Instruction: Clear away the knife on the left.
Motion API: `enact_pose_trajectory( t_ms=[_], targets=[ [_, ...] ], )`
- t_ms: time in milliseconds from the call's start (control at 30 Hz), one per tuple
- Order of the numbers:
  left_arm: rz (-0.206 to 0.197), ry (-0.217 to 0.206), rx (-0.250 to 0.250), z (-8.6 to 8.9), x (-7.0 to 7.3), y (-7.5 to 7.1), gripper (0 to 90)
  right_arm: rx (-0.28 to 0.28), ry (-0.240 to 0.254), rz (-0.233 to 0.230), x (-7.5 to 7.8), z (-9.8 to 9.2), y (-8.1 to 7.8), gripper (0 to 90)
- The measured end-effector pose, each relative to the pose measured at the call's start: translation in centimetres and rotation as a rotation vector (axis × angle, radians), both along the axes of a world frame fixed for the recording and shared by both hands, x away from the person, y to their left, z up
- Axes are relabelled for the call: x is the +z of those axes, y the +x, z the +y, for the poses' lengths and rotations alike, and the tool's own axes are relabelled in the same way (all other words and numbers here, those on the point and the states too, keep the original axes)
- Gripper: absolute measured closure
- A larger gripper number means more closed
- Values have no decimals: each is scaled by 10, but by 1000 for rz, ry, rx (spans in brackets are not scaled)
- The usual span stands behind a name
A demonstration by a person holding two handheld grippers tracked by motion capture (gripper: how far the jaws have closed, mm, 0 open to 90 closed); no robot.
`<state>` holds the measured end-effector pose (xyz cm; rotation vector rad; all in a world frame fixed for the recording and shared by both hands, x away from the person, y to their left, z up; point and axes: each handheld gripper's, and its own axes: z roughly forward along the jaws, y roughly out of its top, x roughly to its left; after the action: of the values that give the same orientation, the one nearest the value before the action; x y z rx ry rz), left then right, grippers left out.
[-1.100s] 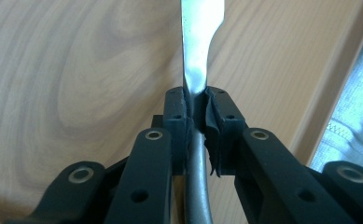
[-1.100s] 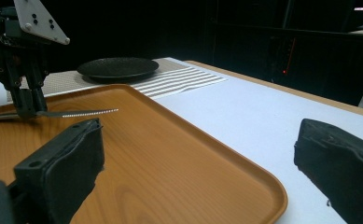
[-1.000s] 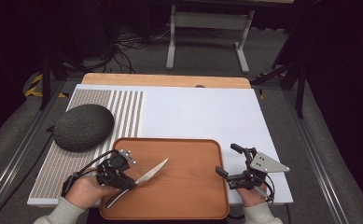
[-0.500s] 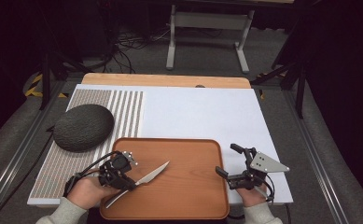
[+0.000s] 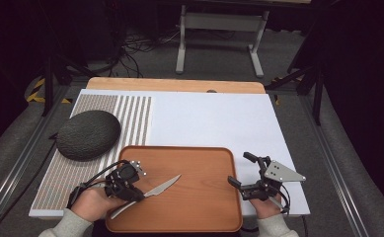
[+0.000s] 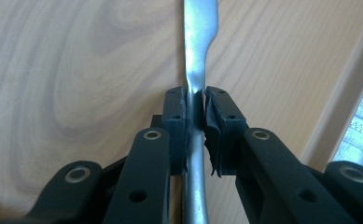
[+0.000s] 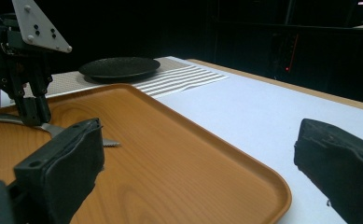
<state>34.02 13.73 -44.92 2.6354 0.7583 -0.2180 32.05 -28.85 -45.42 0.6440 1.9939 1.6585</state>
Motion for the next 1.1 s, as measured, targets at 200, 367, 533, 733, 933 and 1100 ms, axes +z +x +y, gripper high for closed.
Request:
enact_pose_trajectory(
  t_ms=[200, 367, 533, 733, 933, 1100],
  targets=[
    [-39, -47, 7, 2, 9, -1, 632, 0, 1, 3, 0, 0, 0, 21],
    [-149, -140, -34, -1, 18, -7, 432, -1, -2, 2, 0, 0, 0, 21],
    [-250, -170, -96, -8, 20, -12, 367, 1, 0, -5, 0, 1, 0, 21],
    [-307, -153, -136, -15, 17, -16, 595, 1, -5, -6, 0, 0, 0, 21],
    [-317, -96, -173, -23, 9, -19, 852, 1, -5, -5, 0, 1, -1, 21],
    [-296, -73, -185, -25, 5, -19, 897, 0, -10, -7, 1, 0, -1, 21]
  ],
)
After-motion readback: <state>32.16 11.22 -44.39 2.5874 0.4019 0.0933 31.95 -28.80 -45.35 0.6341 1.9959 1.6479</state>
